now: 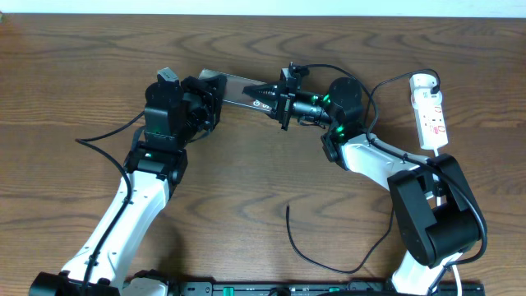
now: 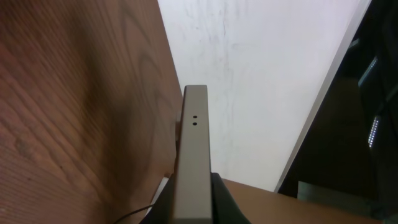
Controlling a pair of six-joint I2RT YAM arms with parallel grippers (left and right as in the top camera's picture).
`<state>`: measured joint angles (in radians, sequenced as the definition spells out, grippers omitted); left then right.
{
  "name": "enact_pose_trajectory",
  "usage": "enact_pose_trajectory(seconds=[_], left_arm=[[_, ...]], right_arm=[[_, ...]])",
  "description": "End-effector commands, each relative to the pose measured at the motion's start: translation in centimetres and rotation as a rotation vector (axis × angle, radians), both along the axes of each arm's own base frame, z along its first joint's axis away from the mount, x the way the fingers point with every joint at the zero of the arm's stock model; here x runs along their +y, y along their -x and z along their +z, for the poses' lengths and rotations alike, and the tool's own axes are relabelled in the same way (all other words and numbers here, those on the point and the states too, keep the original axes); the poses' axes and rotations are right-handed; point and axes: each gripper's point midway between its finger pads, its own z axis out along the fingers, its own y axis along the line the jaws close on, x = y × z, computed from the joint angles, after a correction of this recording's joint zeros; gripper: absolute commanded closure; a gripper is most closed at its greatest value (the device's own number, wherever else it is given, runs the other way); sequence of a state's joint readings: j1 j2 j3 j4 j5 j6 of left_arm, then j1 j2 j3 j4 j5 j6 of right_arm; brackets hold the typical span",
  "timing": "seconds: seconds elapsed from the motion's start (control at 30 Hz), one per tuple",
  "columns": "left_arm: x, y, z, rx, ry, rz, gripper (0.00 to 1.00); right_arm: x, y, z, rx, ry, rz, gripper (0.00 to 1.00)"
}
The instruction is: Plug charger to phone and switch on socket
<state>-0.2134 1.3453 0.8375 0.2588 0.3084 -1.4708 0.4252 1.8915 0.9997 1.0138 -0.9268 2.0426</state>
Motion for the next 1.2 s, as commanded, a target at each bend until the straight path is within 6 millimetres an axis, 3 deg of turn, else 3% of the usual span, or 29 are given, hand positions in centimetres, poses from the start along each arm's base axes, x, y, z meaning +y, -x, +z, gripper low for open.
enact_pose_trajectory(seconds=[0.0,0.1,0.2,0.3,0.5,0.73,1.03,1.17], left_arm=[[0.2,0.0,-0.2,-0.004,-0.021,0.006,0.93],[0.2,0.0,-0.2,-0.004,-0.021,0.006,0.92],[0.2,0.0,-0.2,-0.004,-0.020,0.006,0.93],[0.2,0.0,-0.2,-0.004,-0.021,0.006,0.93],[0.2,0.0,-0.2,-0.013,-0.038,-0.001,0.93],[1.2,-0.3,-0.1,-0.016,-0.041,0.018,0.93],[6.3,-0.9,0.3,-0.011,0.020,0.034,0.93],[7.1,-0.2,2.7,-0.163,-0.018,-0.133,0.93]], right_arm=[[0.5,0.4,1.4,-0.048,-0.014,0.018,0.98],[0.5,0.5,1.3,-0.048,-0.014,0.019,0.99],[0.5,0.5,1.3,-0.048,-0.014,0.020,0.86],[0.4,0.5,1.4,-0.048,-0.015,0.020,0.55],[0.4,0.5,1.4,-0.049,-0.014,0.020,0.02],[-0.2,0.5,1.3,-0.062,-0.008,0.036,0.01],[-3.2,-0.6,1.0,-0.128,0.019,0.038,0.01],[-4.2,-0.5,0.8,-0.292,0.057,0.057,0.01]])
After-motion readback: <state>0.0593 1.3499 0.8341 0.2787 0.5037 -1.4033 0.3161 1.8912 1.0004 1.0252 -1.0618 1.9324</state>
